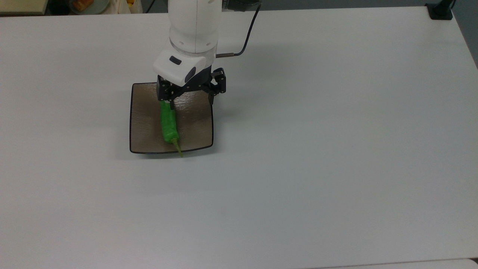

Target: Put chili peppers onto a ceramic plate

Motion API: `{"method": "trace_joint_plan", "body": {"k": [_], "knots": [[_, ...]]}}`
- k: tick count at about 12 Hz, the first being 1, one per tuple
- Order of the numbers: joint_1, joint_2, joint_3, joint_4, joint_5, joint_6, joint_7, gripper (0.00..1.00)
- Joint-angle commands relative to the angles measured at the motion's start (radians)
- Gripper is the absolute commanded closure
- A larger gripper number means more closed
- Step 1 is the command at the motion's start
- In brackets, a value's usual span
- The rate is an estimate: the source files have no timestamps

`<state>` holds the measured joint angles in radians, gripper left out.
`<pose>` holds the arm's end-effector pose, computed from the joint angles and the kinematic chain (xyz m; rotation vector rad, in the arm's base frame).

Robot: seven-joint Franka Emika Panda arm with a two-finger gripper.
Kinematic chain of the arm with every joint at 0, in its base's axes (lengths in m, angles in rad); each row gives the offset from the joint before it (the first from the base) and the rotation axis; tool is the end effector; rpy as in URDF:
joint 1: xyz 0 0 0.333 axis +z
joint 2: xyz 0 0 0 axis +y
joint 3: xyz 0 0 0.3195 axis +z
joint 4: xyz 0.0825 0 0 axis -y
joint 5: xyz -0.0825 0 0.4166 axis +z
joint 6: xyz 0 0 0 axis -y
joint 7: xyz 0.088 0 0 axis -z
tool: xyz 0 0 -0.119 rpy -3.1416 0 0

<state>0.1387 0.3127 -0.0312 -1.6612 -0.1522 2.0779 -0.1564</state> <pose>0.6893 0.0669 0.4157 2.9478 0.4954 0.1500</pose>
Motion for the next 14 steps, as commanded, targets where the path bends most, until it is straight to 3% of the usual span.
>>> {"method": "trace_joint_plan", "body": {"k": [1, 5, 8, 11, 14], "knots": [[0.016, -0.055, -0.007, -0.037, 0.02, -0.022, 0.009, 0.0], [0.021, -0.087, 0.005, -0.035, 0.105, -0.073, 0.121, 0.0], [0.019, -0.141, 0.007, -0.02, 0.216, -0.194, 0.123, 0.0], [0.016, -0.208, 0.014, -0.031, 0.227, -0.297, 0.158, 0.0], [0.009, -0.266, 0.014, -0.069, 0.227, -0.294, 0.228, 0.0]]}}
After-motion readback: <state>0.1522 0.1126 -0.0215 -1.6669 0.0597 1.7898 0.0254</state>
